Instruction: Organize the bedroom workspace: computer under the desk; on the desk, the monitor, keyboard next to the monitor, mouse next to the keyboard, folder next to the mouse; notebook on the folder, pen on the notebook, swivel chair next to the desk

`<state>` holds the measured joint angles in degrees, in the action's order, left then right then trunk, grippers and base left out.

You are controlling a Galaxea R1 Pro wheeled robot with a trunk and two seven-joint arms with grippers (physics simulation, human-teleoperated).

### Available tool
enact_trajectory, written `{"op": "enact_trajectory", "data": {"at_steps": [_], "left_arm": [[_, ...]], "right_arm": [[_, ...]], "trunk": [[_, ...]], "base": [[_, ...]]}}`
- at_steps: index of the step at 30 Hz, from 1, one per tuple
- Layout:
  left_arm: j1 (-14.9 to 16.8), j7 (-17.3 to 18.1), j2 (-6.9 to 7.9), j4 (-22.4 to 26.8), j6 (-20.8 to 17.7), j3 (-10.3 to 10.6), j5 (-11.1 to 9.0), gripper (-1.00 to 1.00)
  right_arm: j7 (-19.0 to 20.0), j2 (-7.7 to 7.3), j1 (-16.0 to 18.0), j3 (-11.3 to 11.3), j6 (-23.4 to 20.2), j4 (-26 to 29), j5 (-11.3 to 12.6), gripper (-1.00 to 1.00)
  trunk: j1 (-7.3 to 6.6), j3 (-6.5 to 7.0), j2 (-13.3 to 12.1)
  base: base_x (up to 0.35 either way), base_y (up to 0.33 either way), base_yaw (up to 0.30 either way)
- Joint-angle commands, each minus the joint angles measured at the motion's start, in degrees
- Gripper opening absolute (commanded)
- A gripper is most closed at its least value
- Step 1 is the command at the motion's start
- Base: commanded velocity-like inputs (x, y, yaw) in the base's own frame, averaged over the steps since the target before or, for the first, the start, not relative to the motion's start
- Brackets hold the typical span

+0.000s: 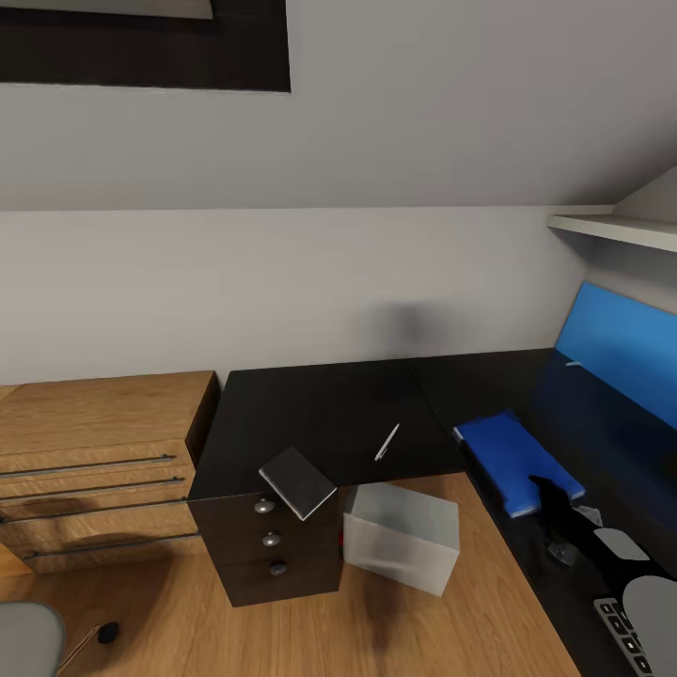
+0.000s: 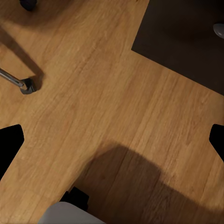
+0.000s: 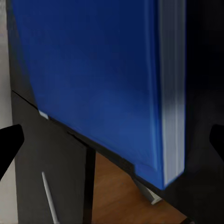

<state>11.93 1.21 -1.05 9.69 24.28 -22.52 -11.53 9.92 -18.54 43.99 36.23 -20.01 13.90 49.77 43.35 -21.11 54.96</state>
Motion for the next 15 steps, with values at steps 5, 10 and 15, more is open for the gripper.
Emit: {"op": "enact_trajectory", "data": {"at_steps": [5,10,15], "left_arm": [[0.0,0.1,0.00,0.0,0.2,0.2,-0.6,1.00],[0.0,0.1,0.00,0.0,0.2,0.2,-0.6,1.00],[0.0,0.1,0.00,0.0,0.2,0.2,-0.6,1.00]], "right_arm": [[0.1,0.00,0.0,0.3,-0.3,0.0,0.1,1.00],[0.1,-0.06,0.0,0.3,-0.3,0.0,0.1,1.00],[0.1,-0.08,0.0,0.3,-0.3,0.0,0.1,1.00]], "trunk": [[0.00,-0.06,0.0],[0.00,-0.06,0.0],[0.00,-0.06,0.0]], "base": [[0.000,0.000,0.000],[0.000,0.000,0.000],[0.000,0.000,0.000]]}}
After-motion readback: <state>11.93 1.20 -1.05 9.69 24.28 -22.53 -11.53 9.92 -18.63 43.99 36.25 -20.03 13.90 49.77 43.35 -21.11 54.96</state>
